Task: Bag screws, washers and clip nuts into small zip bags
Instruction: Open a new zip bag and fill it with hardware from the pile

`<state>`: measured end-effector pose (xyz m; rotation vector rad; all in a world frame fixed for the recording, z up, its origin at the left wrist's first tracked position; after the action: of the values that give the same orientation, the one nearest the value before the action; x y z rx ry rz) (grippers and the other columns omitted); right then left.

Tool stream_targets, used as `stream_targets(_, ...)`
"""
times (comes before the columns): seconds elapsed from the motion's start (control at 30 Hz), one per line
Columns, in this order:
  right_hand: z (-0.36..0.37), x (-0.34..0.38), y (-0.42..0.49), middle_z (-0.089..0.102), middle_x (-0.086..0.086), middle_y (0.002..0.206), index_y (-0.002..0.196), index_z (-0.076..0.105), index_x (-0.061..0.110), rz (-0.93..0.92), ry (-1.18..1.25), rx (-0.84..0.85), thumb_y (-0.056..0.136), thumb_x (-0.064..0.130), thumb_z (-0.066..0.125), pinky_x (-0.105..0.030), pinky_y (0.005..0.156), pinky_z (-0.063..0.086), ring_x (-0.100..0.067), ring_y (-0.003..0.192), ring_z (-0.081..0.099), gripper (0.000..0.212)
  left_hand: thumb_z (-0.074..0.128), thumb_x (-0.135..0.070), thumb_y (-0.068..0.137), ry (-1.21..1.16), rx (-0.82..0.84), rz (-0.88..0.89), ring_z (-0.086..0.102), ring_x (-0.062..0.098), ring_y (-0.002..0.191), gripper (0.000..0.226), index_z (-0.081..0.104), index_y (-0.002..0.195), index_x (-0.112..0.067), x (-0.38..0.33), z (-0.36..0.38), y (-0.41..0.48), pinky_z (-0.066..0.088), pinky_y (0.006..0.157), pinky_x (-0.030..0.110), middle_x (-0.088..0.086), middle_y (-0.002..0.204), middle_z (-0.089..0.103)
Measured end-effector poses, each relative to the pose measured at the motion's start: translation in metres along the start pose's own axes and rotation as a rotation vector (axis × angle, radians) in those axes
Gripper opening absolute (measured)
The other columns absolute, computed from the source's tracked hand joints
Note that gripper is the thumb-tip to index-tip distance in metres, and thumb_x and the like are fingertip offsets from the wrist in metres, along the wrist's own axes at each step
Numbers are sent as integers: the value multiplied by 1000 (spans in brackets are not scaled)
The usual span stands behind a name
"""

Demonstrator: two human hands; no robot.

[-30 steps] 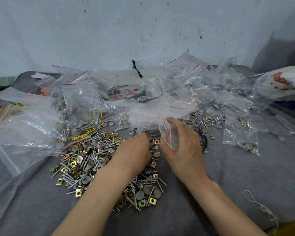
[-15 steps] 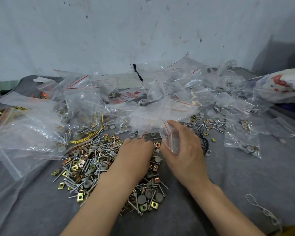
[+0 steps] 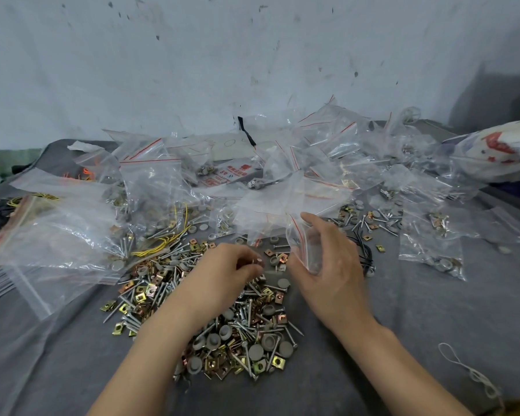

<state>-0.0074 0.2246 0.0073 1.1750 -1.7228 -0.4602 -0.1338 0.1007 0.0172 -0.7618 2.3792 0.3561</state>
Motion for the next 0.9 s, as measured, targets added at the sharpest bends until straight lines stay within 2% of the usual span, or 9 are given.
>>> stream_targets(0.07, 0, 0, 0, 42, 26, 106, 138, 48, 25, 0, 2, 1, 86, 48, 56, -28, 99, 35, 8, 100, 42, 57, 62, -26, 96, 36, -9, -5, 61, -2, 81, 18, 72, 111, -25, -1, -1, -3, 46, 68, 14, -9, 94, 71)
stream_targets(0.17, 0, 1, 0, 39, 29, 106, 138, 48, 26, -4, 2, 2, 86, 48, 56, -28, 97, 36, 8, 100, 41, 56, 61, -26, 97, 35, -23, -16, 66, 4, 82, 21, 73, 114, -24, -1, -4, -5, 52, 76, 19, -8, 92, 73)
stream_targets(0.3, 1, 0, 0, 46, 22, 106, 137, 49, 26, 7, 12, 11, 86, 46, 57, -22, 98, 32, 3, 99, 45, 55, 65, -33, 93, 46, 0, -29, 61, -6, 78, 17, 76, 104, -25, 3, -5, -4, 43, 65, 7, -15, 85, 70)
stream_targets(0.43, 0, 1, 0, 46, 21, 105, 137, 48, 27, 13, 13, 17, 86, 47, 57, -21, 97, 31, 5, 99, 44, 56, 69, -45, 87, 55, 2, -48, 60, -4, 75, 15, 73, 87, -30, 5, -5, -2, 40, 61, 13, -14, 83, 68)
stream_targets(0.53, -1, 2, -1, 44, 23, 106, 137, 47, 27, 6, 13, 11, 86, 47, 57, -28, 96, 37, 9, 100, 39, 56, 68, -49, 86, 59, -20, -35, 59, -5, 69, 17, 67, 80, -33, 3, -6, -3, 38, 55, 12, -14, 77, 66)
stream_targets(0.63, -1, 4, 0, 47, 20, 107, 137, 48, 26, 7, 19, 8, 86, 46, 57, -31, 95, 38, 7, 100, 41, 56, 63, -44, 90, -74, -131, 36, 57, -8, 67, 13, 65, 81, -35, -7, -16, -4, 41, 56, 9, -15, 72, 65)
stream_targets(0.73, -1, 4, 0, 50, 16, 107, 137, 47, 26, 8, 13, 5, 87, 46, 56, -31, 92, 39, 1, 99, 44, 54, 63, -32, 93, -393, -260, 85, 58, -4, 63, 10, 72, 89, -32, -20, -30, -6, 45, 58, 10, -15, 70, 67)
stream_targets(0.8, -1, 3, 0, 46, 20, 107, 137, 47, 27, 8, 11, 11, 88, 46, 56, -29, 93, 38, 2, 99, 43, 54, 61, -22, 95, -538, -263, 118, 62, -1, 67, 14, 74, 95, -28, -31, -32, -7, 47, 62, 12, -12, 72, 69)
stream_targets(0.9, -1, 3, 0, 46, 20, 107, 137, 48, 25, 4, 10, 4, 87, 45, 58, -24, 92, 35, -1, 99, 46, 54, 62, -16, 95, -569, -215, 167, 64, -2, 71, 17, 75, 98, -26, -45, -30, -9, 47, 64, 9, -9, 79, 73)
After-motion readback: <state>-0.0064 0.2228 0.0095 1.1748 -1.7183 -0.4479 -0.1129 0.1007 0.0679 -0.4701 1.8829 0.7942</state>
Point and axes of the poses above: each hand's wrist, its own y-axis towards the middle knuckle, its own z-axis out of the palm, x = y × z, the point moved 6 cm from there along y, towards the middle knuckle
